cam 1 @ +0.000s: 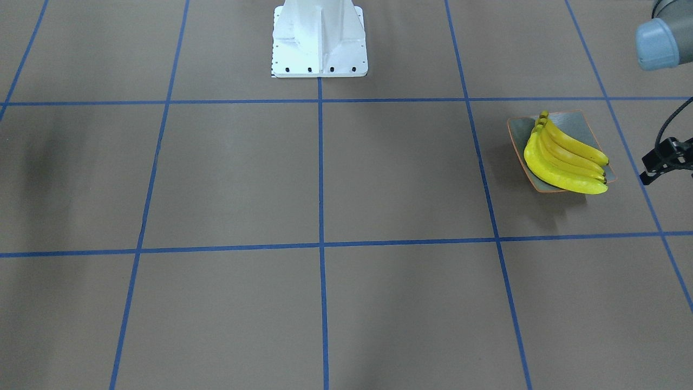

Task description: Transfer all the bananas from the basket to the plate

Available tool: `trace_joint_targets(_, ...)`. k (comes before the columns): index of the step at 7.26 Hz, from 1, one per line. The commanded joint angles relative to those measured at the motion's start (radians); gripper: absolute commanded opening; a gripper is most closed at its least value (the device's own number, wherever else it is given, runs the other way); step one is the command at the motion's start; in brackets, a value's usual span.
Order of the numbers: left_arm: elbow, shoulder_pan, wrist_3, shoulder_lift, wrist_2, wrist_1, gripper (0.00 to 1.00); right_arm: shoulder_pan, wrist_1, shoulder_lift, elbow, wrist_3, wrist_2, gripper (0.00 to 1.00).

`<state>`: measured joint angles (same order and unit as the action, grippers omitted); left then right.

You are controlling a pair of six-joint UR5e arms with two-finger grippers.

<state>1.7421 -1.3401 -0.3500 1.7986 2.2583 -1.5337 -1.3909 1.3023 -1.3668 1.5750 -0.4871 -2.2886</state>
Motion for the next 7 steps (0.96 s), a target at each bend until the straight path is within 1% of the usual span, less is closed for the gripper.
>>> trace_joint_targets(1,-0.125,-0.039,0.075,-0.002,0.046,-0.116,1.00,-0.066,0.087,-0.020,-0.030,0.100,-0.124,1.00)
trace_joint_targets(2,-0.165,-0.054,0.110,-0.004,0.068,-0.153,1.00,-0.086,0.087,-0.038,-0.032,0.131,-0.150,1.00)
trace_joint_targets(3,-0.176,-0.063,0.141,-0.002,0.069,-0.157,1.00,-0.089,0.089,-0.053,-0.036,0.190,-0.150,1.00)
trace_joint_targets(4,-0.181,-0.065,0.176,-0.002,0.066,-0.146,1.00,-0.089,0.113,-0.055,-0.043,0.256,-0.149,1.00)
trace_joint_targets(5,-0.181,-0.063,0.181,-0.001,0.061,-0.146,1.00,-0.097,0.155,-0.054,-0.044,0.372,-0.135,1.00)
trace_joint_targets(6,-0.191,-0.065,0.180,-0.001,0.060,-0.143,1.00,-0.108,0.185,-0.051,-0.029,0.404,-0.137,1.00)
trace_joint_targets(7,-0.194,-0.070,0.180,-0.010,0.063,-0.141,1.00,-0.112,0.186,-0.063,-0.020,0.409,-0.140,1.00)
